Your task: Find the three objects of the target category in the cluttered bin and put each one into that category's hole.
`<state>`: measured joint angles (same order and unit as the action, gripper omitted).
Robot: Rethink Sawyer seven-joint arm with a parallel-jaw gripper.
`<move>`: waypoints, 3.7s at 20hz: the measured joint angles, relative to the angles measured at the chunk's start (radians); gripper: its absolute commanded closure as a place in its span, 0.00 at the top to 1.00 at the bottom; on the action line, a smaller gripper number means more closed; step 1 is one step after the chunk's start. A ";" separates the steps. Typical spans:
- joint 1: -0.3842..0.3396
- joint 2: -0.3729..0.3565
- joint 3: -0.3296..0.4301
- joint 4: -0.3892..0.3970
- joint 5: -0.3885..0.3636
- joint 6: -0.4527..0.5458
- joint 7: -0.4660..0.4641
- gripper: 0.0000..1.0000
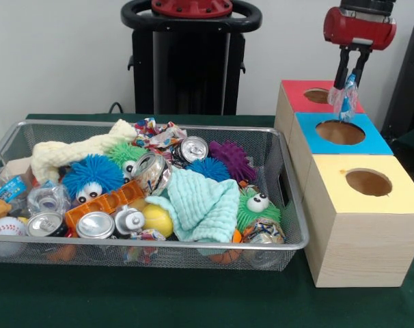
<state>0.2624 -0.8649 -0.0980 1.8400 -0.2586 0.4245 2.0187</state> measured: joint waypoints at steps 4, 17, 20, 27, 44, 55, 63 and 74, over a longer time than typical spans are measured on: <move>0.011 0.023 -0.017 -0.016 0.008 0.000 0.000 0.00; 0.027 0.066 -0.075 -0.035 0.040 0.000 0.000 0.00; 0.044 0.079 -0.093 -0.050 0.048 0.000 0.000 0.00; 0.090 0.118 -0.140 -0.093 0.077 0.000 0.000 0.00; 0.124 0.167 -0.191 -0.134 0.130 -0.001 0.000 0.00; 0.126 0.170 -0.192 -0.136 0.131 -0.001 0.000 0.00; 0.125 0.171 -0.191 -0.137 0.135 -0.001 0.000 0.00; 0.093 0.177 -0.162 -0.141 0.155 0.001 0.000 0.00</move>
<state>0.3552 -0.6879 -0.2598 1.6993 -0.1037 0.4259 2.0187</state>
